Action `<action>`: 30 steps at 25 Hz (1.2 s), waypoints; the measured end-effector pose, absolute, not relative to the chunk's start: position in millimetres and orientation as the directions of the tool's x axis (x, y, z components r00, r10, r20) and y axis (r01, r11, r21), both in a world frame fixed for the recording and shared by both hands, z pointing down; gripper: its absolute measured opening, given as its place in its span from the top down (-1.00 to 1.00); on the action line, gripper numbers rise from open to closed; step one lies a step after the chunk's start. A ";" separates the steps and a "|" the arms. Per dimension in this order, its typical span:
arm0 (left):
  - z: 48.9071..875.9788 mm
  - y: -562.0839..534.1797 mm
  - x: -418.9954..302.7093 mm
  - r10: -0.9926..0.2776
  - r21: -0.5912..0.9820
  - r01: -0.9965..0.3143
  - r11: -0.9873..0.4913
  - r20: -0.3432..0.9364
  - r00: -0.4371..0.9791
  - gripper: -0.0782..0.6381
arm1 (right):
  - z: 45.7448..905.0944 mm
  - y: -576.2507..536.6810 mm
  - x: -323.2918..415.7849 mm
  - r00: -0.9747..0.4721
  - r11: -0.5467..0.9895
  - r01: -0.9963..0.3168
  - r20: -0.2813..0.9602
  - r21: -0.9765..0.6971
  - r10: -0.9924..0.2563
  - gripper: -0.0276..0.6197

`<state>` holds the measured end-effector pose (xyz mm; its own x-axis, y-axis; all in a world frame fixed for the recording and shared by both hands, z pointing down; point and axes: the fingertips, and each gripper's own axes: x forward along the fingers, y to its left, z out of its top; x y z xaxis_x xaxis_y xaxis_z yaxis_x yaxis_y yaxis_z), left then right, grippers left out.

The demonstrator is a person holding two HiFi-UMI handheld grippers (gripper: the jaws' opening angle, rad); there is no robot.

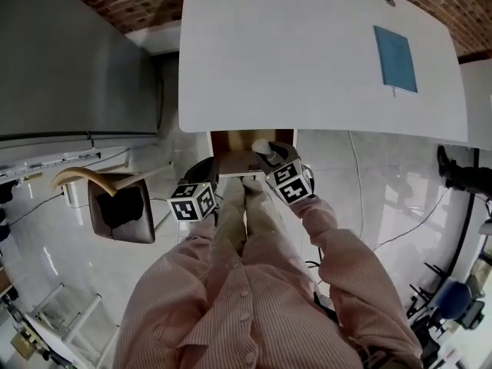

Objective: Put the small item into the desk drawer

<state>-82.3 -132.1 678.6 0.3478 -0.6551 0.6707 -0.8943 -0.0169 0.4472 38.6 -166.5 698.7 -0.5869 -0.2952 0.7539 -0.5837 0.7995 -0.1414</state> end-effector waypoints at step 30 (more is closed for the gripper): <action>759.6 -163.6 -67.7 -0.650 0.506 -0.863 -0.017 0.650 0.394 0.78 | 860.8 -185.8 7.8 -0.340 0.970 -0.242 0.935 0.017 -0.101 0.44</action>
